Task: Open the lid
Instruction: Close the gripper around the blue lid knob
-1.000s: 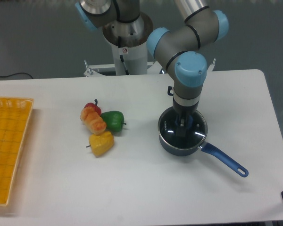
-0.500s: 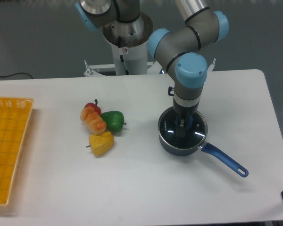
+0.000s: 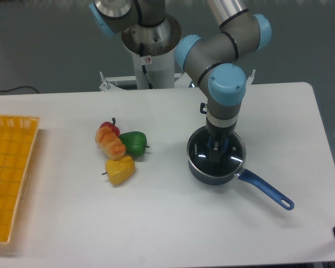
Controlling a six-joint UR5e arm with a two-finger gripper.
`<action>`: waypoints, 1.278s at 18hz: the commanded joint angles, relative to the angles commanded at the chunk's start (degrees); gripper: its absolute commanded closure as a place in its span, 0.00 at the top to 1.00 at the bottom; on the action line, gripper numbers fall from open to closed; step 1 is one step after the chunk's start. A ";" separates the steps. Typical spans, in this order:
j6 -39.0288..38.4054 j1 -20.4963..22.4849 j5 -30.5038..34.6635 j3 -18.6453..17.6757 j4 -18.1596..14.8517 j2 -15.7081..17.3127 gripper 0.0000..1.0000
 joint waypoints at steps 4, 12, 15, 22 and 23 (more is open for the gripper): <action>-0.18 -0.09 0.09 0.09 0.00 0.00 0.90; -0.44 -0.09 0.18 0.00 0.00 -0.17 0.81; -0.53 -0.09 0.18 0.26 -0.09 -0.17 0.78; -0.62 -0.18 0.18 0.53 -0.18 -0.09 0.67; -0.62 -0.18 0.26 0.53 -0.26 -0.09 0.65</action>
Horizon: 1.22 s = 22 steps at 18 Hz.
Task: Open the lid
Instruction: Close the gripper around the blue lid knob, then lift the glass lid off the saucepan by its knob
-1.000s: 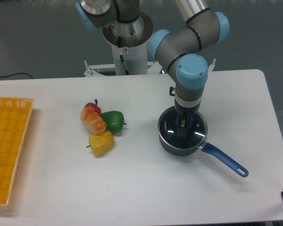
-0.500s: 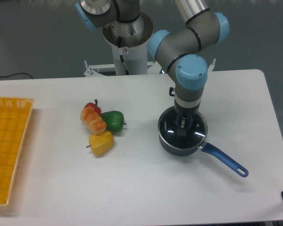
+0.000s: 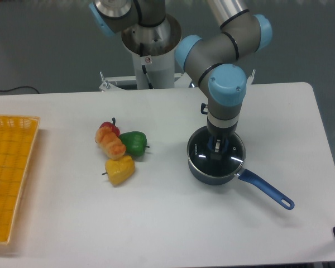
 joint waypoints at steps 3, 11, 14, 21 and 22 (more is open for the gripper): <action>-0.09 0.00 0.00 0.00 0.00 -0.09 0.60; -0.18 0.00 0.09 0.09 -0.18 0.09 0.54; -0.18 0.00 0.00 0.09 -0.61 0.18 0.54; -0.61 0.09 -0.17 2.90 -5.88 0.79 0.54; -1.57 -0.09 -0.26 2.90 -5.89 0.88 0.54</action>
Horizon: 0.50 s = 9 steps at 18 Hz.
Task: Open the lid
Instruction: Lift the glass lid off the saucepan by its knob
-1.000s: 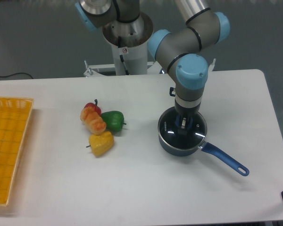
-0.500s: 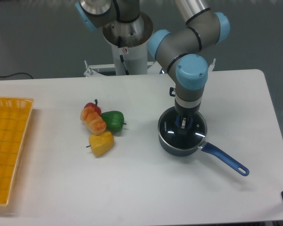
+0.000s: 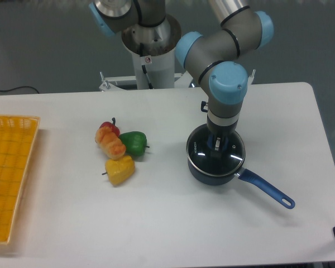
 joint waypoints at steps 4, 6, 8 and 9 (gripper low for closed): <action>-2.46 -0.35 -0.44 2.54 -2.36 -0.09 0.54; -3.35 -0.70 -0.44 3.86 -3.86 -0.09 0.54; -5.27 -1.14 -0.53 4.66 -3.96 -0.26 0.54; -6.41 -1.75 -0.53 4.92 -3.96 -0.35 0.54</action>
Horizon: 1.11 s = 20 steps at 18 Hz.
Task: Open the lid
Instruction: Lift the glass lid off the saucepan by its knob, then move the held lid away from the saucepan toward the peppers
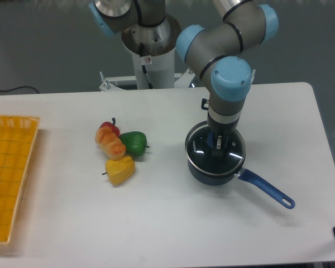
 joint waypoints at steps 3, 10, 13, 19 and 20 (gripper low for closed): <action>-3.51 -1.23 -0.35 1.14 0.00 -0.35 0.54; -8.08 -2.29 -1.23 1.85 0.18 -0.44 0.54; -11.52 -3.52 -2.29 3.16 0.26 -1.31 0.54; -17.93 -6.68 -2.37 4.40 0.61 -2.29 0.53; -18.90 -7.03 -2.37 4.48 0.62 -2.37 0.52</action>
